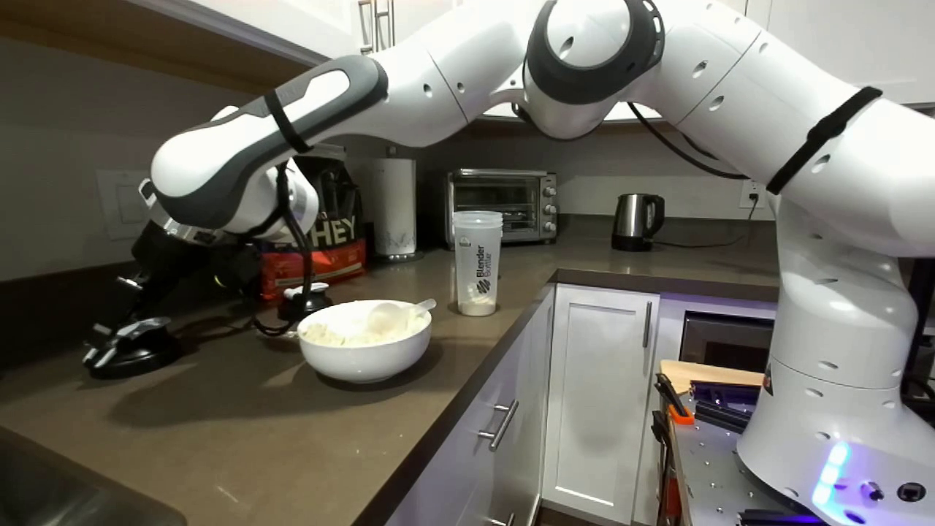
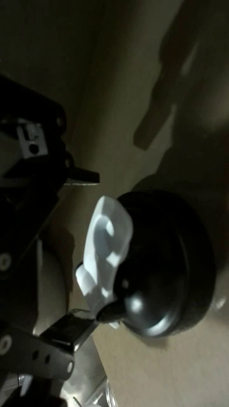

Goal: Move the black lid on the left forward

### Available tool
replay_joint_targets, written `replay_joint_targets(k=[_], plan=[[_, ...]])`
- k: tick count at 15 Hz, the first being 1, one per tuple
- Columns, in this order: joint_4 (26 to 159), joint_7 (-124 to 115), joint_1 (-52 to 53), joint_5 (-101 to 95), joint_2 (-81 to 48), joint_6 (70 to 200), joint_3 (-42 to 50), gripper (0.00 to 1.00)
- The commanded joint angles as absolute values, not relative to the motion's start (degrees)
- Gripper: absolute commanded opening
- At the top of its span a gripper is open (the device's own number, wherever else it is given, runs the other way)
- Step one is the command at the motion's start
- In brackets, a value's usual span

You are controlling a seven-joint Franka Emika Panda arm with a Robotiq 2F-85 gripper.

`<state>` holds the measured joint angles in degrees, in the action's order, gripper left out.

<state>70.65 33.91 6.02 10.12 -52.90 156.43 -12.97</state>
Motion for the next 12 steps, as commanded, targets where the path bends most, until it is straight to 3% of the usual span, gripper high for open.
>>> replay_joint_targets(k=[1,12], plan=[[74.0,30.5,4.3,6.7,-48.9,152.1,-14.3,1.00],[77.9,30.6,2.2,7.4,-45.4,147.1,-15.6,1.00]])
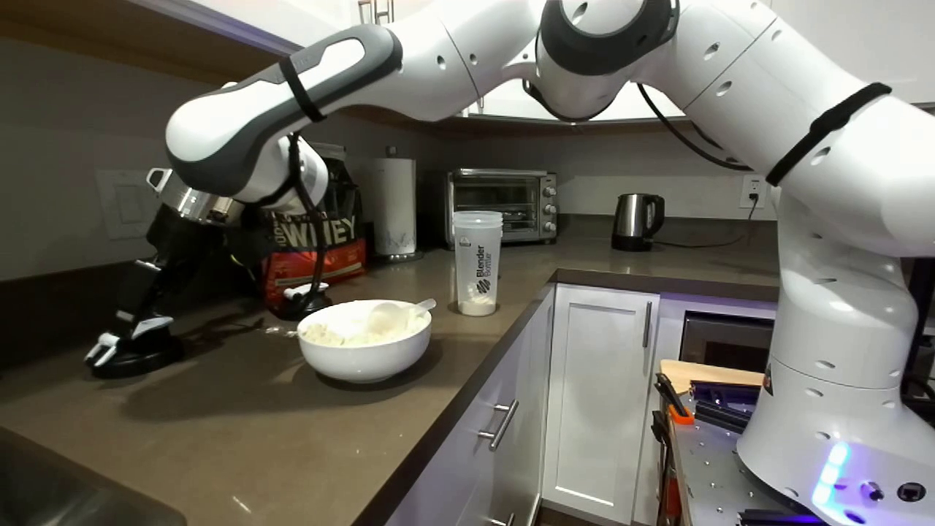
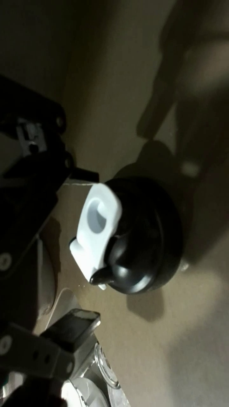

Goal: Move the black lid on the left forward

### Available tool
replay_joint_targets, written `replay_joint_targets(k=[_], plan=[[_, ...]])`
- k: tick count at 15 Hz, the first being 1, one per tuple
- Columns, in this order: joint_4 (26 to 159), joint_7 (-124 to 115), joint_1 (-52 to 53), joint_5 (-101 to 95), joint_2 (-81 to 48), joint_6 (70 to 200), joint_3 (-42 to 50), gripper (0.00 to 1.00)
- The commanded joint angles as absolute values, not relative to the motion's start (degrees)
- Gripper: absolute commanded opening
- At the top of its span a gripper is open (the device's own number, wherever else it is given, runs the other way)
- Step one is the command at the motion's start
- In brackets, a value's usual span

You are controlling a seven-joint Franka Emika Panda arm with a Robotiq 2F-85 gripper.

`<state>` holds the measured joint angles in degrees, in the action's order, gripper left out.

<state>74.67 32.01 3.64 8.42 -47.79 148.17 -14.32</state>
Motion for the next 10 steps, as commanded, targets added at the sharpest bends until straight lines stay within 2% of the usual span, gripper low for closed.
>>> replay_joint_targets(k=[1,10], plan=[[77.9,30.6,2.3,7.2,-45.5,147.4,-15.4,1.00],[75.4,31.7,3.1,6.2,-47.2,149.6,-15.6,1.00]])
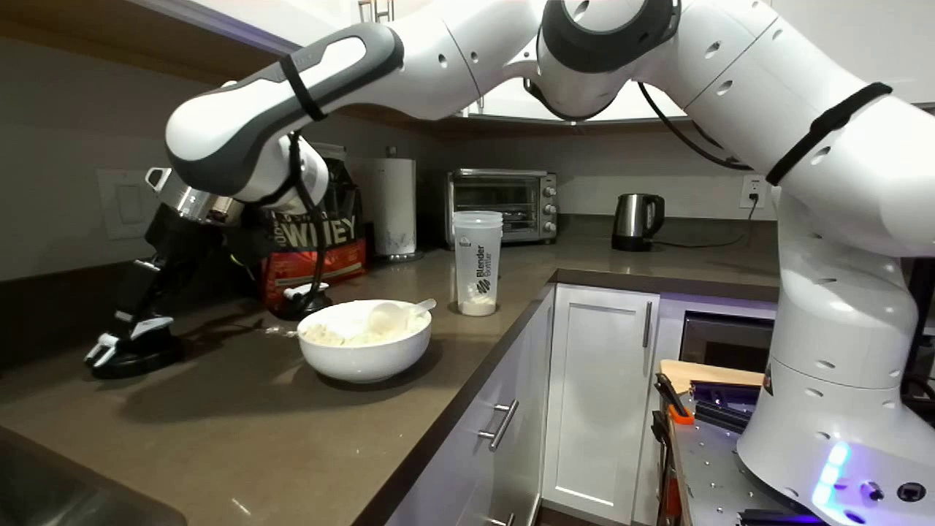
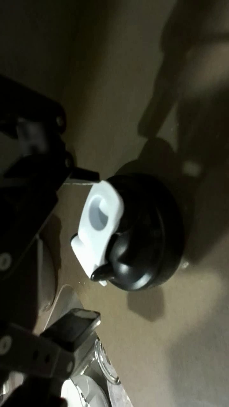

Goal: Move the black lid on the left forward

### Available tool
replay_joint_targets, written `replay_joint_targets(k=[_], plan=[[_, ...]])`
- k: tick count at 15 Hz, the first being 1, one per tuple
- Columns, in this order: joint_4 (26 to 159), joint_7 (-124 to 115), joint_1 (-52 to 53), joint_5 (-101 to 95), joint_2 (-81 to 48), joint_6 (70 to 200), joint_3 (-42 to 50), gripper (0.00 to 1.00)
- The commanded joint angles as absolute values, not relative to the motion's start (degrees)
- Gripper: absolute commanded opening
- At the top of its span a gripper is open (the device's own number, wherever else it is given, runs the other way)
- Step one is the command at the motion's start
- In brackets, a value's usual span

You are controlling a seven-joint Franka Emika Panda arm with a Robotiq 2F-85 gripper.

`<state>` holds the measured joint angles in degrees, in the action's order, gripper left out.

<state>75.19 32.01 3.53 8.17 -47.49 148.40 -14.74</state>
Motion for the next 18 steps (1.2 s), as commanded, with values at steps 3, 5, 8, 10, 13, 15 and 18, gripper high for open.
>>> replay_joint_targets(k=[3,5,8,10,13,15,18], plan=[[74.6,32.1,3.0,6.1,-47.9,150.4,-16.1,1.00],[74.5,32.0,3.0,6.0,-48.1,150.5,-16.0,1.00],[74.5,32.1,3.2,5.5,-48.8,151.0,-16.0,1.00],[73.4,32.5,2.9,5.3,-49.9,151.0,-16.2,1.00],[75.1,31.8,3.6,5.0,-49.5,152.1,-16.4,1.00],[75.8,31.9,3.7,4.5,-48.8,151.1,-16.8,1.00],[76.8,31.7,3.6,4.4,-47.9,149.8,-17.3,1.00]])
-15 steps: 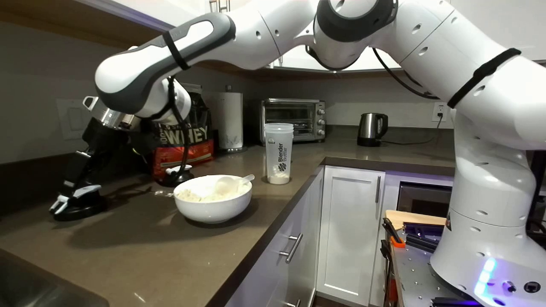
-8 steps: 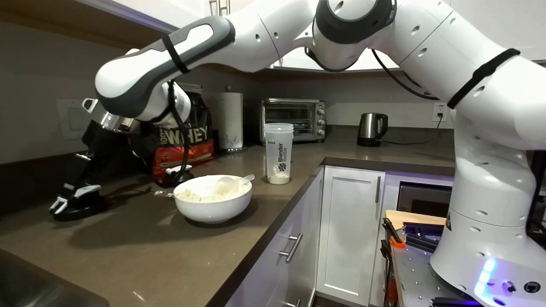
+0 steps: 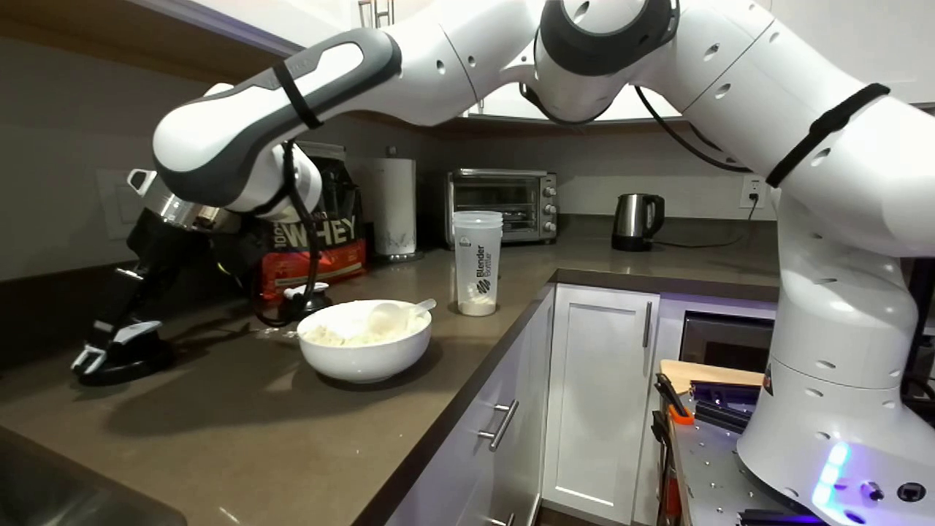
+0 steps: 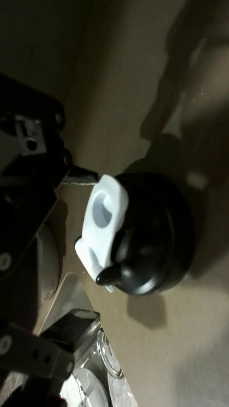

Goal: Move the black lid on the left forward

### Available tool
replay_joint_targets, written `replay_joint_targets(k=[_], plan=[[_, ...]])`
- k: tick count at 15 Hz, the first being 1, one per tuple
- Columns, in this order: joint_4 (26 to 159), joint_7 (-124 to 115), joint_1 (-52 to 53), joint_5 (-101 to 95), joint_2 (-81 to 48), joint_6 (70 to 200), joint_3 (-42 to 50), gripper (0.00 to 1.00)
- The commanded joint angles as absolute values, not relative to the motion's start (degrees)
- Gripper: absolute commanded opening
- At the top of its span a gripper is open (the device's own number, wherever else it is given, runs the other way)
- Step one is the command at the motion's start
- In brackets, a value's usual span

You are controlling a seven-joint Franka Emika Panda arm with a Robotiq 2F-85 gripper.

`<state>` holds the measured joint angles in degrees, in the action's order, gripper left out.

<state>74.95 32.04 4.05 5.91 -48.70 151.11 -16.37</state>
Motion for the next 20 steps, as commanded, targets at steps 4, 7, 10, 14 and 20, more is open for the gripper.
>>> replay_joint_targets(k=[4,7,10,14,20], plan=[[78.8,31.6,3.5,3.7,-45.9,148.1,-17.0,1.00],[79.8,31.5,3.3,2.9,-44.4,145.8,-16.3,1.00],[80.2,31.4,3.2,2.1,-43.3,143.6,-15.2,1.00],[81.2,31.5,3.1,2.1,-42.1,142.4,-14.2,1.00],[81.0,31.0,3.9,1.6,-42.0,143.6,-13.3,1.00]])
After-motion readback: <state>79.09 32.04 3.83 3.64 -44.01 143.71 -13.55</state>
